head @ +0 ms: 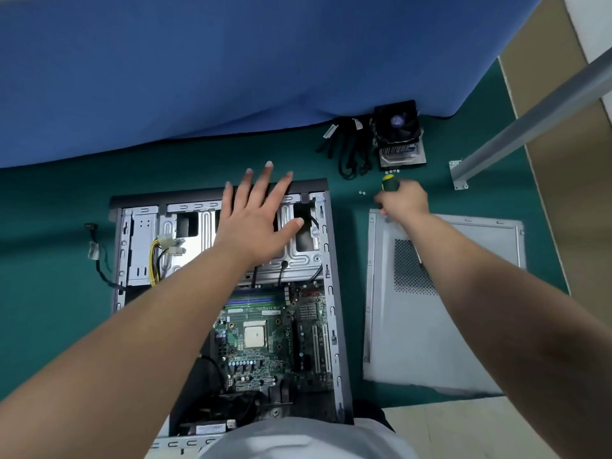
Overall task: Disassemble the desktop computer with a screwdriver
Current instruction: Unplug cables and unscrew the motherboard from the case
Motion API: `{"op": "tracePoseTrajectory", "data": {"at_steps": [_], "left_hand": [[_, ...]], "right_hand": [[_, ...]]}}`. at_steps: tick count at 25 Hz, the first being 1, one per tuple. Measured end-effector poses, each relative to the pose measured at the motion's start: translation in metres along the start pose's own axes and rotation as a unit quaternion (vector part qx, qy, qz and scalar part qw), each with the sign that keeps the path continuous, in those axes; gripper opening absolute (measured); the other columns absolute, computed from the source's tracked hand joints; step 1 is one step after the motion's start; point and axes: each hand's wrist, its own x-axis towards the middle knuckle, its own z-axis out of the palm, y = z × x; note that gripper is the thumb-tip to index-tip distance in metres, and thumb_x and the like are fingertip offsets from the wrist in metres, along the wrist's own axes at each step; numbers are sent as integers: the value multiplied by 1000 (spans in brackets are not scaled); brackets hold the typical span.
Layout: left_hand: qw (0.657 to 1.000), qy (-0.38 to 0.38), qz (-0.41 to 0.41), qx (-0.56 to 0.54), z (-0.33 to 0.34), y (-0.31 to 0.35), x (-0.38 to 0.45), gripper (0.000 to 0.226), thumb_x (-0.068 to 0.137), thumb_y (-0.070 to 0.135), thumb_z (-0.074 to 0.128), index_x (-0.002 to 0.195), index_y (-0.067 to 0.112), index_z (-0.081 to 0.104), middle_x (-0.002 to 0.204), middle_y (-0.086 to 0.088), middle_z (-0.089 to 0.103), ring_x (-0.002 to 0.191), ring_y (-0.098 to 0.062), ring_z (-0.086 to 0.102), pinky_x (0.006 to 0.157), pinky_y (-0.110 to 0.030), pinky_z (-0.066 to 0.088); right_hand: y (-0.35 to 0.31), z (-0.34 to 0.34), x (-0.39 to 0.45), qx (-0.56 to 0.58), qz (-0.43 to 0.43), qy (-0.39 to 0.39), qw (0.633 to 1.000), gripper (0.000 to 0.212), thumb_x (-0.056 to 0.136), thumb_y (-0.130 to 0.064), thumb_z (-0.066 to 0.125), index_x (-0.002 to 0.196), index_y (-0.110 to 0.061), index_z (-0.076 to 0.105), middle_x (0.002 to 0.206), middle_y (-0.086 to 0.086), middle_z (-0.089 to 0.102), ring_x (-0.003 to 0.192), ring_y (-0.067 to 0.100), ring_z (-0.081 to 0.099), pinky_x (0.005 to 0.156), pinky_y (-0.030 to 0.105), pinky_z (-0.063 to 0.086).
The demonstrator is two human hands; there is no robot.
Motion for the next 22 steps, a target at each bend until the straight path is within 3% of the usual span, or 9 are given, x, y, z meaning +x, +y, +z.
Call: {"op": "tracePoseTrajectory", "data": {"at_steps": [3, 6, 13, 16, 18, 20, 22], "left_hand": [[1000, 8, 4, -10, 9, -6, 7, 79, 88, 83, 21, 151, 59, -20, 165, 18, -29, 155, -19, -22, 120, -46, -21], [1000, 11, 2, -11, 14, -9, 10, 79, 88, 83, 20, 150, 60, -22, 162, 20, -35, 154, -19, -25, 118, -46, -24], [1000, 17, 6, -12, 16, -9, 10, 78, 89, 82, 21, 151, 59, -20, 162, 20, -34, 154, -18, -25, 115, -40, -28], [1000, 5, 4, -9, 14, -9, 10, 78, 87, 84, 18, 150, 60, -22, 161, 21, -35, 154, -18, -26, 115, -41, -28], [1000, -19, 4, -6, 11, -8, 11, 79, 87, 85, 17, 148, 60, -26, 159, 21, -40, 152, -17, -30, 116, -45, -27], [998, -62, 3, -1, 4, -8, 12, 80, 89, 84, 21, 147, 59, -30, 157, 21, -44, 150, -18, -34, 118, -47, -26], [996, -88, -4, -23, -8, -5, 8, 81, 93, 79, 28, 152, 56, -22, 162, 18, -36, 151, -16, -33, 120, -47, -24]], "right_hand": [[-3, 14, 29, -39, 16, 10, 999, 20, 77, -20, 65, 96, -17, 68, 93, 11, 74, 87, 31, 73, 81, 42, 63], [-3, 27, 42, -66, 18, 29, 997, 17, 79, -24, 65, 96, -23, 65, 93, 6, 68, 90, 31, 68, 77, 32, 55], [-1, 29, 40, -72, 24, 33, 997, 20, 80, -23, 65, 99, -22, 68, 98, 8, 69, 88, 33, 69, 83, 42, 62], [-8, 17, 22, -58, -18, 60, 996, 21, 79, -25, 66, 99, -21, 68, 96, 8, 70, 88, 32, 67, 79, 35, 58], [-17, 7, 0, 0, -51, 69, 996, 24, 80, -29, 71, 101, -20, 64, 94, 6, 70, 82, 28, 68, 71, 33, 55], [-28, -4, -33, 135, -51, 40, 989, 35, 86, -32, 75, 111, -20, 53, 93, 4, 68, 66, 18, 67, 60, 31, 52], [-40, -16, -73, 288, -45, -12, 956, 32, 95, -27, 70, 113, -20, 45, 90, 6, 65, 57, 14, 58, 50, 30, 44]]}}
